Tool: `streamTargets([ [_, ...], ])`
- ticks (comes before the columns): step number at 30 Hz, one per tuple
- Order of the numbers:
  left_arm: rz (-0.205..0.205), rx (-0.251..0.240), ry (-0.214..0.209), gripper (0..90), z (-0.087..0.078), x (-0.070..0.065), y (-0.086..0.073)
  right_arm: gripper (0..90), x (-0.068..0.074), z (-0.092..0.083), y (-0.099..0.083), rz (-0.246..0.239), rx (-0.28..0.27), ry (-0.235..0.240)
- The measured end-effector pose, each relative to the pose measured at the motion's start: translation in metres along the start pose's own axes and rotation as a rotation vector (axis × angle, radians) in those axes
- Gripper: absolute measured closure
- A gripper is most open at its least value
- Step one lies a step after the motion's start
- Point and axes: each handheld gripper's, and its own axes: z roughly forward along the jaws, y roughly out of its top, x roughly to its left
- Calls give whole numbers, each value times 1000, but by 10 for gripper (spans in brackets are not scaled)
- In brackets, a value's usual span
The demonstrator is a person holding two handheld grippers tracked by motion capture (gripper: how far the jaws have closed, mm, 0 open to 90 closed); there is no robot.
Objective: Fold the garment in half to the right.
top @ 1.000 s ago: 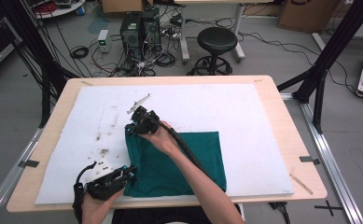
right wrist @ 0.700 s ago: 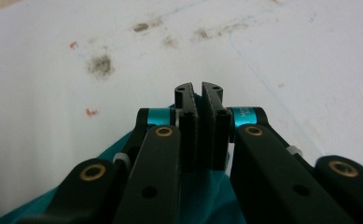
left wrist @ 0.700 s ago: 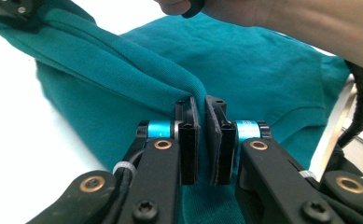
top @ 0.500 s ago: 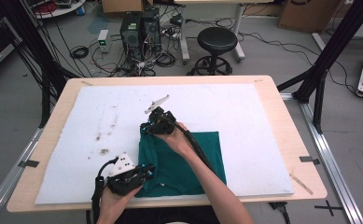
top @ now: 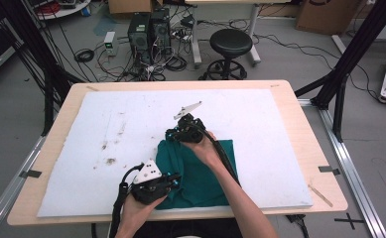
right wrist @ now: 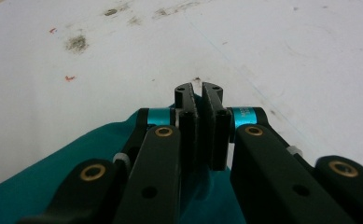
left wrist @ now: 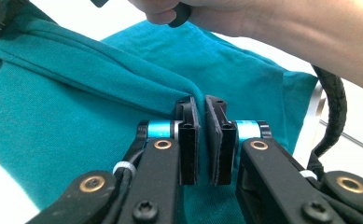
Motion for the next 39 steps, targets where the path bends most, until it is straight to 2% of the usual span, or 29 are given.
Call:
streamTargets([
  [9,15,2,-17,838,18,-9,8,867,-8,-16,-10,10,-19,-29],
  [18,29,28,-30,838,33,-14,11,867,-16,-25,-21,33,-10,-35],
  [30,19,24,-51,838,47,-22,17,867,-22,-36,-30,37,-10,-57],
  [39,36,50,-48,837,60,-32,22,867,-32,-48,-42,50,-24,-54],
])
